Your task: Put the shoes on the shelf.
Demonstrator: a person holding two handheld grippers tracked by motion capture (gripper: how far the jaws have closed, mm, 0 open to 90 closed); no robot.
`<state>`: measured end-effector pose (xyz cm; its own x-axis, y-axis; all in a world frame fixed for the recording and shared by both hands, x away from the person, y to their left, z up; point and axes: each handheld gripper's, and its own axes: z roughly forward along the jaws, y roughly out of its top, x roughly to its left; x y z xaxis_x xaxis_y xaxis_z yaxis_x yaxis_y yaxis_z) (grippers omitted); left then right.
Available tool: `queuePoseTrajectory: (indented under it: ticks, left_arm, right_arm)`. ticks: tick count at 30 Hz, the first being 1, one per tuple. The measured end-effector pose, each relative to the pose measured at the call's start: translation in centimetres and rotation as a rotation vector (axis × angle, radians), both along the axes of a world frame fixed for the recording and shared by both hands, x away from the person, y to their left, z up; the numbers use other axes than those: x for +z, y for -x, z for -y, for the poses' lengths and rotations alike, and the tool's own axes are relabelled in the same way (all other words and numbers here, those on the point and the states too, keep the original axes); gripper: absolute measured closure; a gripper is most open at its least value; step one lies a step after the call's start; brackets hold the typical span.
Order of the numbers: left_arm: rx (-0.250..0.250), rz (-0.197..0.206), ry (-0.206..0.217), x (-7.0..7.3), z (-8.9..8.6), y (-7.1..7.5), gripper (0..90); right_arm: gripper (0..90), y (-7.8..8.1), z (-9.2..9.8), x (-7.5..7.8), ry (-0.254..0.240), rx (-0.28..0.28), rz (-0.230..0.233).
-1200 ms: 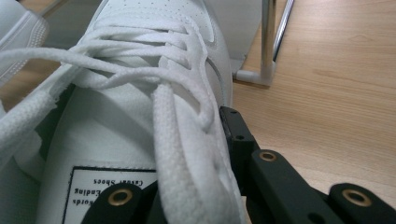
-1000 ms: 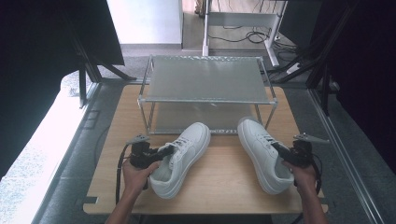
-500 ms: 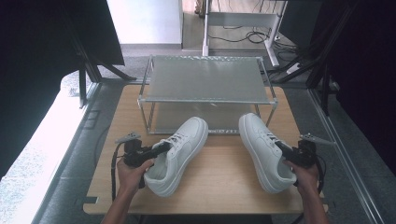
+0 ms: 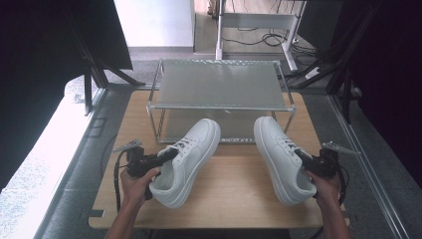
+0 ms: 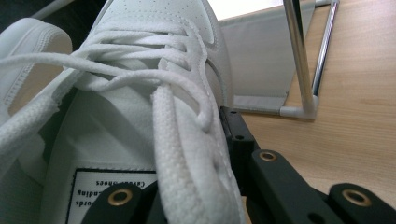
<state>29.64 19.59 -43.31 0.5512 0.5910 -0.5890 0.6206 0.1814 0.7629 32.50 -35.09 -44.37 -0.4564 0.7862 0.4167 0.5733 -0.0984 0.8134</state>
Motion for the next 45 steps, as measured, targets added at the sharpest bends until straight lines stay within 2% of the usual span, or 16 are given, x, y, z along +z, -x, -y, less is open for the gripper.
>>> queuePoseTrajectory:
  ticks: [7,18,30,45]
  left_arm:
    - [0.005,0.005,0.002,0.2,-0.1,0.1,82.0]
    - [-0.002,0.023,0.044,0.8,-0.1,0.3,82.0]
    - [0.006,0.034,0.073,1.6,-0.4,0.2,81.9]
    - [-0.014,0.054,0.108,2.5,-0.4,0.3,82.0]
  right_arm:
    - [86.4,0.1,-0.4,0.4,-0.015,0.011,0.017]
    - [86.4,0.3,-0.8,0.9,-0.029,0.013,0.031]
    - [86.4,0.5,-1.6,1.7,-0.022,0.026,0.053]
    - [86.4,0.9,-2.3,3.4,-0.068,0.056,0.103]
